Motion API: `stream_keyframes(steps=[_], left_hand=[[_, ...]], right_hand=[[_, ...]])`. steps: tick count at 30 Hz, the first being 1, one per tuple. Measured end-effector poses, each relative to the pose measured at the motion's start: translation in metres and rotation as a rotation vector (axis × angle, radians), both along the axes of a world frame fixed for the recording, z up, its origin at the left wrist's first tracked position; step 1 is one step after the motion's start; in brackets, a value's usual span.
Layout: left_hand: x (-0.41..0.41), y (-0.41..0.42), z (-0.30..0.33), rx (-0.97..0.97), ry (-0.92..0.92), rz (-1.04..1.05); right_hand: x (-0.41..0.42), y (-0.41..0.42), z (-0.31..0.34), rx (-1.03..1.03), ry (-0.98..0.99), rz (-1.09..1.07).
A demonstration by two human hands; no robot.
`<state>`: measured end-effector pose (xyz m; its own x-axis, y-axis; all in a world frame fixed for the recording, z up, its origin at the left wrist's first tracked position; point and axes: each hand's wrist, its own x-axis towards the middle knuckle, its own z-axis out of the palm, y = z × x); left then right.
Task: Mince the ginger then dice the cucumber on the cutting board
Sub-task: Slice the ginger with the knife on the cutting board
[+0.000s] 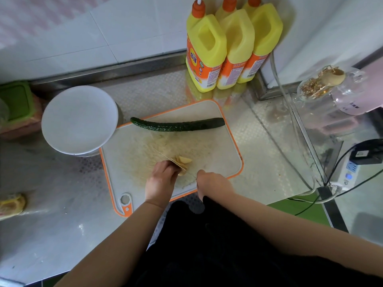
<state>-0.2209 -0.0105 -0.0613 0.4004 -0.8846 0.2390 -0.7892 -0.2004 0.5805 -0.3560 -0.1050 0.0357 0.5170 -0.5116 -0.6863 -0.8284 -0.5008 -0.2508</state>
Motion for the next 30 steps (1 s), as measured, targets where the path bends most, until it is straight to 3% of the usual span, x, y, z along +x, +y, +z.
stream_keyframes(steps=[14, 20, 30], left_hand=[[0.001, 0.0, 0.004, -0.035, -0.009, -0.017], [0.003, 0.001, -0.003, 0.091, 0.011, 0.013], [0.001, 0.001, -0.003, 0.035, 0.031, 0.025]], right_hand=[[0.005, -0.015, -0.019, 0.054, -0.108, -0.169], [0.007, -0.002, -0.013, -0.025, -0.06, -0.05], [0.012, 0.001, 0.002, -0.012, -0.025, -0.036]])
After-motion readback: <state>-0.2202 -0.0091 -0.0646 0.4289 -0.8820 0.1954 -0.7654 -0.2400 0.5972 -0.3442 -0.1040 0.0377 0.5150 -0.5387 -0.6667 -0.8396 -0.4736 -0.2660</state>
